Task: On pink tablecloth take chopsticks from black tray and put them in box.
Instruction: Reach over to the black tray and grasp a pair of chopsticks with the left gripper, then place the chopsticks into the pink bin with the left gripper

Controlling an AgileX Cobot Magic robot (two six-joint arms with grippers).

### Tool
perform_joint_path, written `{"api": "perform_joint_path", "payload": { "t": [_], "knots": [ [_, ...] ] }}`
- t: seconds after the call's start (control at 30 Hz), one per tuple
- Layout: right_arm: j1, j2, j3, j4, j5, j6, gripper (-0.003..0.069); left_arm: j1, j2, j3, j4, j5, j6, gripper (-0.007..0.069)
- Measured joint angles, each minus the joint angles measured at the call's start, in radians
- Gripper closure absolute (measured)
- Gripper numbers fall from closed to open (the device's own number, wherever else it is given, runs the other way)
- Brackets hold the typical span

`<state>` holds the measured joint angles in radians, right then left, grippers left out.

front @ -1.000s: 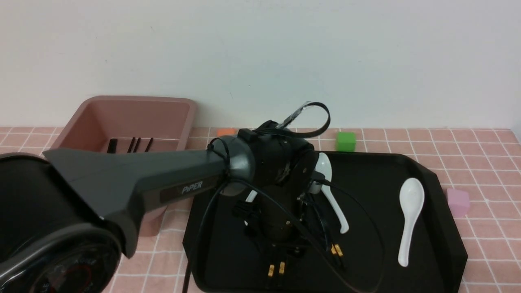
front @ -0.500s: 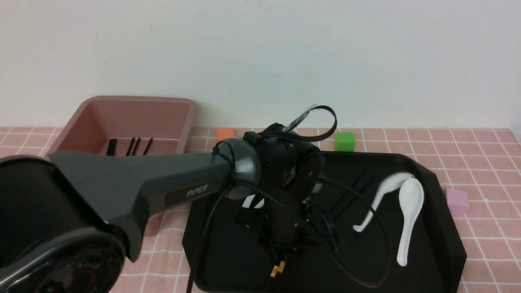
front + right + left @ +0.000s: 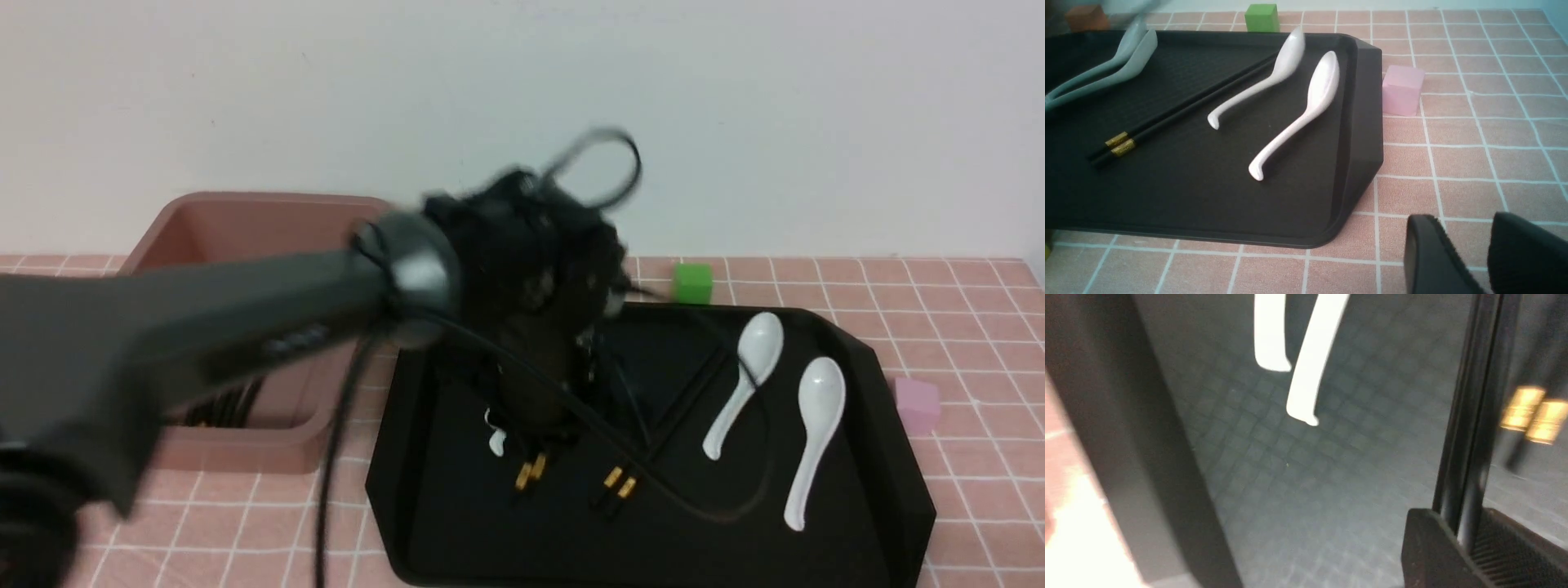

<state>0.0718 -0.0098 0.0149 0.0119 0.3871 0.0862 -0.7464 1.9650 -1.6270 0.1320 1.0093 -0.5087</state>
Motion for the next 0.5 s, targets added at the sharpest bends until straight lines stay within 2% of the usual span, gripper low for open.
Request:
{"api": "perform_joint_path", "payload": {
  "t": [0.2, 0.33, 0.5],
  "knots": [
    [0.0, 0.0, 0.0, 0.0, 0.0, 0.0, 0.042, 0.0, -0.175, 0.0, -0.027, 0.076, 0.075, 0.0501],
    [0.0, 0.0, 0.0, 0.0, 0.0, 0.0, 0.042, 0.014, -0.253, 0.0, 0.0, 0.099, 0.114, 0.0501],
    [0.0, 0.0, 0.0, 0.0, 0.0, 0.0, 0.042, 0.139, -0.265, 0.001, 0.004, 0.117, 0.138, 0.0501]
  ]
}}
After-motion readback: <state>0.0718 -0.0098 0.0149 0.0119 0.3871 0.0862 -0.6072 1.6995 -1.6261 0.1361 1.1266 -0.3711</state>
